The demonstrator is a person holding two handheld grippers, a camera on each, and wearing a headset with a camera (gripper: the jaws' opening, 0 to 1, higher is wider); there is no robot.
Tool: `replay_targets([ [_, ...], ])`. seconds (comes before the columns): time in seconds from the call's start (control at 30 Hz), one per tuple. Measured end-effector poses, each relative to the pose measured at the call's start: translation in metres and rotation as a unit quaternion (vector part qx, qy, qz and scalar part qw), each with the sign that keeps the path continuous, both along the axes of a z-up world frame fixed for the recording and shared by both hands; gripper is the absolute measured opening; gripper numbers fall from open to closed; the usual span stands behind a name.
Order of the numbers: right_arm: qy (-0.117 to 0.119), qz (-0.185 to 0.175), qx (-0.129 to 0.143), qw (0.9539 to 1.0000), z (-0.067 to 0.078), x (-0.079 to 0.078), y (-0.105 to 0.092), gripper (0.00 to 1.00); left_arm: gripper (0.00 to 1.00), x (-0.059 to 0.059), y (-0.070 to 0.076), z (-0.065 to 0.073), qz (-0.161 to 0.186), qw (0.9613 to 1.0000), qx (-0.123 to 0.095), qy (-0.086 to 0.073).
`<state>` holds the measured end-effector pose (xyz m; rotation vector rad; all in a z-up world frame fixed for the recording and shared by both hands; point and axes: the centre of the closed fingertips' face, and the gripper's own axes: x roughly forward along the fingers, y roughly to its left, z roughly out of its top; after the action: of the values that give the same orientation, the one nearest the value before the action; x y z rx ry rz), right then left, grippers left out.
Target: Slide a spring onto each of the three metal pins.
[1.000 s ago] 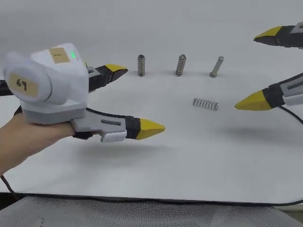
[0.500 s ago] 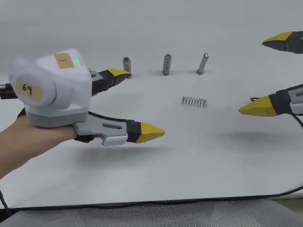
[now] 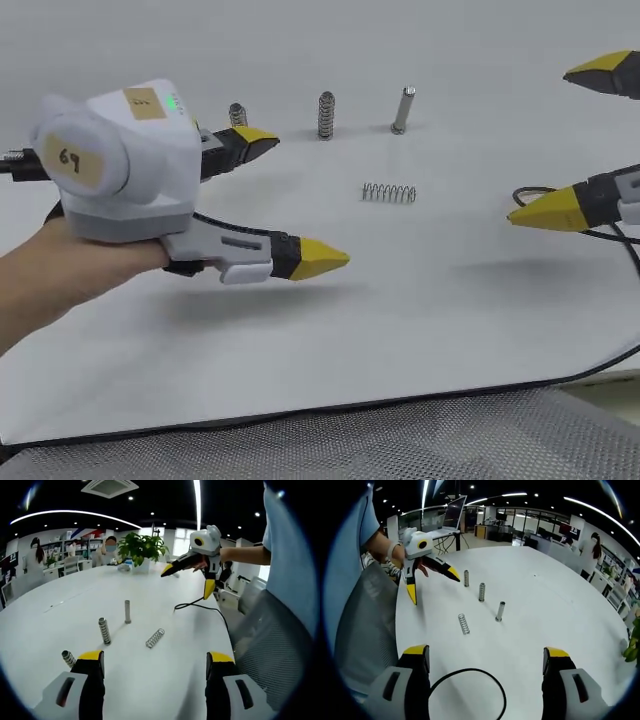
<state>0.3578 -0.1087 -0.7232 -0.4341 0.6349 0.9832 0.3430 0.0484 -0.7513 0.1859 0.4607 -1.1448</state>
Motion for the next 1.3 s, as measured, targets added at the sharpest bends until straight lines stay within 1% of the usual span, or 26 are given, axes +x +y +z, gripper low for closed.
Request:
replay_targets([
  [0.03,-0.001,-0.003,0.001,1.0000,0.000,0.000,-0.001,0.93,0.79,0.001,-0.002,-0.001,-0.003,1.0000,0.001,0.000],
  [0.1,-0.001,-0.005,0.002,1.0000,0.000,0.000,-0.003,0.92,0.75,0.003,-0.007,-0.002,-0.012,0.9999,0.002,-0.004],
  [0.17,0.000,-0.007,0.002,1.0000,-0.001,0.000,-0.005,0.92,0.65,0.003,-0.013,-0.004,-0.027,0.9996,0.001,-0.002],
  [0.23,0.002,-0.009,0.001,1.0000,-0.003,-0.001,-0.007,0.92,0.58,0.005,-0.018,-0.008,-0.032,0.9995,-0.001,-0.001],
  [0.3,0.004,-0.012,0.003,0.9999,-0.003,-0.001,-0.008,0.92,0.58,0.009,-0.023,-0.010,-0.034,0.9994,-0.002,-0.005],
  [0.37,0.003,-0.015,0.003,0.9999,-0.002,-0.001,-0.010,0.92,0.55,0.012,-0.027,-0.013,-0.035,0.9994,-0.004,-0.003],
  [0.47,0.003,-0.020,0.006,0.9998,-0.001,-0.002,-0.013,0.91,0.49,0.015,-0.034,-0.018,-0.041,0.9991,-0.004,-0.007],
  [0.53,0.003,-0.024,0.006,0.9997,0.000,-0.003,-0.015,0.91,0.47,0.021,-0.035,-0.027,-0.045,0.9990,-0.002,-0.005],
  [0.57,0.003,-0.027,0.007,0.9996,0.000,-0.004,-0.017,0.91,0.45,0.022,-0.037,-0.029,-0.048,0.9988,-0.003,-0.008],
  [0.67,0.004,-0.033,0.009,0.9994,0.000,-0.005,-0.020,0.91,0.39,0.024,-0.041,-0.031,-0.050,0.9987,-0.005,-0.010],
  [0.73,0.005,-0.036,0.010,0.9993,0.000,-0.006,-0.021,0.91,0.37,0.026,-0.044,-0.032,-0.049,0.9987,-0.004,-0.010],
  [0.87,0.006,-0.043,0.014,0.9990,0.000,-0.008,-0.023,0.91,0.34,0.026,-0.047,-0.034,-0.055,0.9984,-0.002,-0.014],
  [1.13,0.007,-0.052,0.017,0.9985,0.001,-0.010,-0.027,0.91,0.23,0.026,-0.052,-0.035,-0.068,0.9974,0.002,-0.023],
  [1.3,0.006,-0.056,0.018,0.9983,0.001,-0.011,-0.028,0.90,0.20,0.026,-0.053,-0.041,-0.074,0.9969,0.010,-0.025],
])
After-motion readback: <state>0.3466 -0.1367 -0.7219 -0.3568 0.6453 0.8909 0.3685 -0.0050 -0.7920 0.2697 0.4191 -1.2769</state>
